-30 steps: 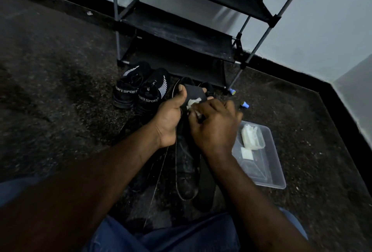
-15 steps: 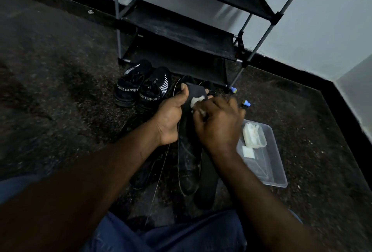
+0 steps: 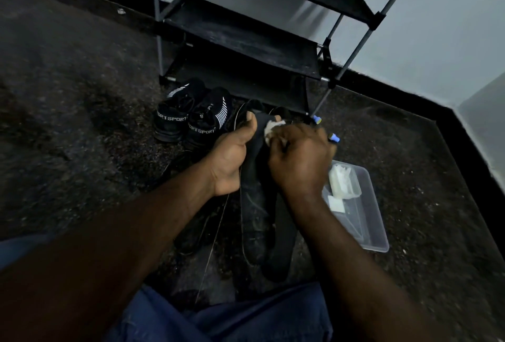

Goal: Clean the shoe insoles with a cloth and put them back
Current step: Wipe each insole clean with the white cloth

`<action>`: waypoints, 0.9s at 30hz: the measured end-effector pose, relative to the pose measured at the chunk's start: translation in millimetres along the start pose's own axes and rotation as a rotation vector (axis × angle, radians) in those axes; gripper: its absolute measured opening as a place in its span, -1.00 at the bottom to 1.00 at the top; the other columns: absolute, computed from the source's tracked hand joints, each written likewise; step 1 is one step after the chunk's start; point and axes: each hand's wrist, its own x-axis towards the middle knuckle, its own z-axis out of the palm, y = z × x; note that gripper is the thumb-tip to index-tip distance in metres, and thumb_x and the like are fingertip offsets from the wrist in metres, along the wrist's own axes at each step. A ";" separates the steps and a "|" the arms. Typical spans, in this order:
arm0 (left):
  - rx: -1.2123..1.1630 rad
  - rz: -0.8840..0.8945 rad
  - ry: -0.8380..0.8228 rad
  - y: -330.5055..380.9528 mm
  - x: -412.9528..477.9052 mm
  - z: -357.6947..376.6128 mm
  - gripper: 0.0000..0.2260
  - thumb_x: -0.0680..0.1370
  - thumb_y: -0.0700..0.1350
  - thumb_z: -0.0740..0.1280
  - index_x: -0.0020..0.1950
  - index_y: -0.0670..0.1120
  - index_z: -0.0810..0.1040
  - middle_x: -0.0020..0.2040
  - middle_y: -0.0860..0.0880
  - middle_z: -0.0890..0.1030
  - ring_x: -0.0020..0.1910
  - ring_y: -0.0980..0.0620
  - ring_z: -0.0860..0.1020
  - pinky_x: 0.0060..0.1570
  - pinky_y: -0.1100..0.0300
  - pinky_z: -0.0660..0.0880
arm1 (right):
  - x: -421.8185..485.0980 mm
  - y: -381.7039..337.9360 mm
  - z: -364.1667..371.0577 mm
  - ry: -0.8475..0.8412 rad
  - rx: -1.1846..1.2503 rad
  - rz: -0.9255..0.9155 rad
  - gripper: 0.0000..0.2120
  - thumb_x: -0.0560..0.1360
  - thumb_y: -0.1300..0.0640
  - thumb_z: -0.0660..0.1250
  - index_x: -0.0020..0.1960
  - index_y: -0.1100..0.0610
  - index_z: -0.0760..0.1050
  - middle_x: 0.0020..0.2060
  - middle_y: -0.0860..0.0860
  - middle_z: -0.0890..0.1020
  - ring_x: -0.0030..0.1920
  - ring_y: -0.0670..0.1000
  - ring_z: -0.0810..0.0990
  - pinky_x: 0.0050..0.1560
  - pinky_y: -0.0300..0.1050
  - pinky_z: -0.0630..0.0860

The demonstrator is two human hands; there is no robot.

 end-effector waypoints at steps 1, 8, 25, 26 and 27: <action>0.001 -0.016 -0.002 -1.7 -0.6 0.7 -0.39 0.65 0.34 0.13 0.46 -0.07 0.54 0.36 -0.17 0.61 0.35 -0.17 0.58 0.35 -0.10 0.50 | 5.2 0.3 -1.0 0.006 0.025 0.050 -0.85 0.42 0.07 0.37 -0.06 -0.03 0.69 -0.10 -0.04 0.70 0.01 0.19 0.58 0.00 0.08 0.39; 0.078 0.022 0.067 -6.5 -5.4 1.9 -0.45 0.59 0.34 0.21 0.39 0.01 0.60 0.27 -0.11 0.67 0.26 -0.09 0.64 0.20 0.00 0.54 | -7.3 -6.9 4.0 -0.032 0.040 -0.139 -0.81 0.45 0.05 0.37 0.01 -0.04 0.70 -0.15 -0.04 0.65 -0.05 0.15 0.57 -0.10 -0.01 0.30; 0.022 0.053 -0.007 -0.7 -3.0 1.4 -0.41 0.71 0.23 0.04 0.41 -0.19 0.53 0.34 -0.09 0.64 0.33 -0.07 0.61 0.30 0.01 0.57 | -45.4 35.7 -8.0 -0.101 0.298 -0.047 -0.84 0.49 0.11 0.43 0.03 0.01 0.72 -0.11 -0.05 0.69 -0.06 0.08 0.62 -0.04 0.10 0.56; 0.036 0.055 -0.017 -0.5 -2.6 0.4 -0.40 0.70 0.24 0.05 0.40 -0.21 0.54 0.34 -0.10 0.64 0.32 -0.07 0.61 0.28 0.02 0.58 | -44.4 34.7 -8.5 -0.085 0.380 0.005 -0.86 0.49 0.13 0.44 0.02 0.02 0.72 -0.11 -0.05 0.69 -0.07 0.06 0.63 -0.03 0.10 0.57; 0.046 0.054 -0.022 -1.1 -2.3 -0.9 -0.39 0.70 0.25 0.06 0.40 -0.22 0.54 0.34 -0.12 0.64 0.32 -0.08 0.61 0.28 0.01 0.58 | -42.4 33.3 -9.2 -0.071 0.432 0.053 -0.87 0.48 0.13 0.45 0.01 0.03 0.71 -0.11 -0.06 0.69 -0.07 0.03 0.64 -0.01 0.10 0.58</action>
